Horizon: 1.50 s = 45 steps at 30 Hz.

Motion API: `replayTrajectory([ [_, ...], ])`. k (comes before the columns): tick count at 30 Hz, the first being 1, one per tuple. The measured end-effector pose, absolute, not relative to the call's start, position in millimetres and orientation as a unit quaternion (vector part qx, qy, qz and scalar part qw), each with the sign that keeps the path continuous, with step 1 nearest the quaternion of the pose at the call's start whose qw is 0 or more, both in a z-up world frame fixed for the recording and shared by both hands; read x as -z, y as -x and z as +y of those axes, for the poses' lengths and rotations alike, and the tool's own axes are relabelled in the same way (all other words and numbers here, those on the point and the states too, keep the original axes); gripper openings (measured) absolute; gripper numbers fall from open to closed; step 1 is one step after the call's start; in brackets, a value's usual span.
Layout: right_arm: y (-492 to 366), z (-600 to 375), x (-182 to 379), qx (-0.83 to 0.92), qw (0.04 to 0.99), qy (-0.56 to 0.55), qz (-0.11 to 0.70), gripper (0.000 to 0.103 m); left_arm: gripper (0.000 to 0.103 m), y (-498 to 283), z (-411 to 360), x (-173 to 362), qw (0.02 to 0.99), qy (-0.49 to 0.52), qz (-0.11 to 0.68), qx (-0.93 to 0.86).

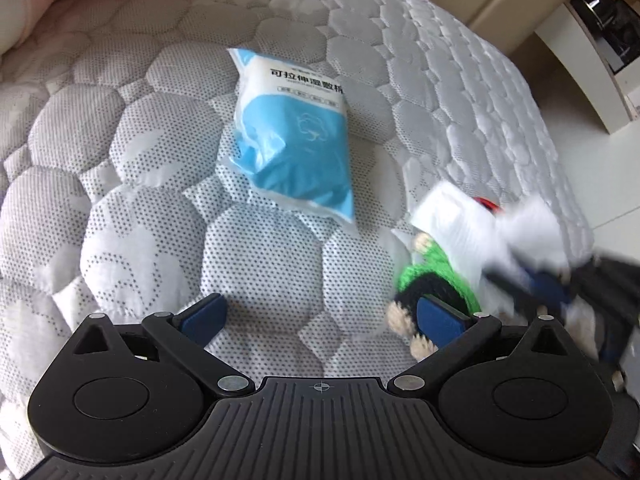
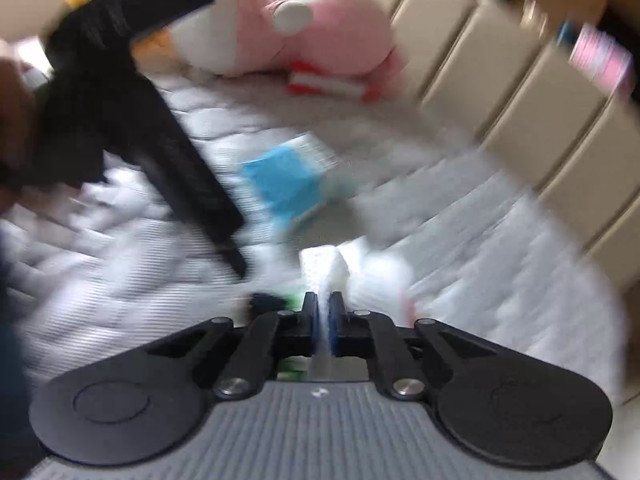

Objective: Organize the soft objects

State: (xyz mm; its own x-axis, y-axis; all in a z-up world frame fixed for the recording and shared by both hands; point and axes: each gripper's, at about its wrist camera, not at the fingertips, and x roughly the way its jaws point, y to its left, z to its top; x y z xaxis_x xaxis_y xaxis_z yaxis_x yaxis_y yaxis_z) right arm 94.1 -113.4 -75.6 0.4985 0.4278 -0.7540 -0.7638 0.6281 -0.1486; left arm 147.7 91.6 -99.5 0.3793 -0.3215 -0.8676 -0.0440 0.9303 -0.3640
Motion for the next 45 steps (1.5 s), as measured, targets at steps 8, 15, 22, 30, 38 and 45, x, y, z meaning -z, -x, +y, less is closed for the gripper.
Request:
replayTrajectory([
  [8, -104.6, -131.5, 85.7, -0.37, 0.785, 0.141, 0.476, 0.007, 0.103, -146.8, 92.8, 100.3, 0.82, 0.146, 0.546, 0.091],
  [15, -135.6, -186.2, 55.4, -0.259, 0.861, 0.095, 0.428, 0.008, 0.103, -136.5, 67.9, 94.0, 0.826, 0.114, 0.537, 0.132],
  [22, -115.1, -159.5, 57.1, -0.288, 0.864, 0.181, 0.371, 0.053, 0.103, -116.7, 10.2, 95.8, 0.826, -0.066, 0.532, 0.175],
  [30, -82.8, -116.6, 78.7, -0.316, 0.834, 0.355, 0.28, 0.065, 0.103, -108.0, -1.6, 94.3, 0.822, -0.111, 0.527, 0.183],
  [38, -82.2, -119.9, 71.6, -0.302, 0.842, 0.362, 0.262, 0.01, 0.103, -107.9, -1.9, 95.7, 0.818, -0.111, 0.532, 0.189],
  [45, -108.4, -144.1, 37.2, -0.299, 0.883, 0.197, 0.305, 0.009, 0.103, -107.4, -3.7, 96.7, 0.816, -0.114, 0.534, 0.19],
])
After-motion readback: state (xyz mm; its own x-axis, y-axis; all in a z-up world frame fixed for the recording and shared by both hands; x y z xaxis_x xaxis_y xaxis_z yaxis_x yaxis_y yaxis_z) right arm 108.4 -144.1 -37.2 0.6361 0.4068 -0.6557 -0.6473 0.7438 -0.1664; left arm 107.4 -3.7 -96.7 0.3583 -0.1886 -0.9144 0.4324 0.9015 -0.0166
